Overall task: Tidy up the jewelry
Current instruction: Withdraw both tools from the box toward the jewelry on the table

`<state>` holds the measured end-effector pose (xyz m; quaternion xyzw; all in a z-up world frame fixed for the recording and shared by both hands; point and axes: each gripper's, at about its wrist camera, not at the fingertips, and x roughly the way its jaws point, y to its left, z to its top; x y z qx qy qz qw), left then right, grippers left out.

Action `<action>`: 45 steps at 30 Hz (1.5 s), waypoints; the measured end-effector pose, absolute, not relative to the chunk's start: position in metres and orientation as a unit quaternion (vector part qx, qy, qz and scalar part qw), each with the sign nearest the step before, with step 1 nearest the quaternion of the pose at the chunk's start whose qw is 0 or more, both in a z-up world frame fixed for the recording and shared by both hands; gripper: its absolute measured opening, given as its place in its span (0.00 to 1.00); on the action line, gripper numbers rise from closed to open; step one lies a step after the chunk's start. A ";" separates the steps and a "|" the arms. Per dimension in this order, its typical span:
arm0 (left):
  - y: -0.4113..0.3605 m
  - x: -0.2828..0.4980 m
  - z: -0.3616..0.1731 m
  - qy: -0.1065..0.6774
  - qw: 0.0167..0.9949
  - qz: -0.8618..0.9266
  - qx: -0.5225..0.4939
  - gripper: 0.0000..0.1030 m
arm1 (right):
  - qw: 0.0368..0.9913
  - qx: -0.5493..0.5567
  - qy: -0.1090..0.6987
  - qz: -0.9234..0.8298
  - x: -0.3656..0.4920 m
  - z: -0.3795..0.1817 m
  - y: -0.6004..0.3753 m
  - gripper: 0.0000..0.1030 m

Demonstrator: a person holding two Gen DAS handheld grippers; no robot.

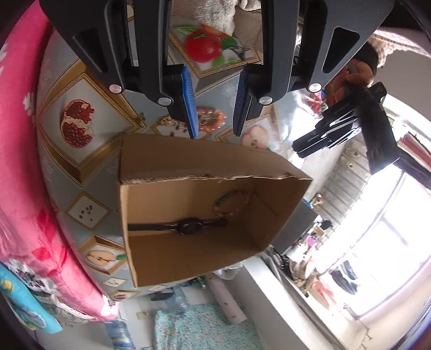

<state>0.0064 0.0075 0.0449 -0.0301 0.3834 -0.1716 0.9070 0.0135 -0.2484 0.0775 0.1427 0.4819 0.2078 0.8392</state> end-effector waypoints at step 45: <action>-0.155 0.013 -0.024 0.399 0.844 -0.285 0.217 0.09 | 0.820 0.191 0.510 0.177 -0.002 -0.020 -0.274 0.26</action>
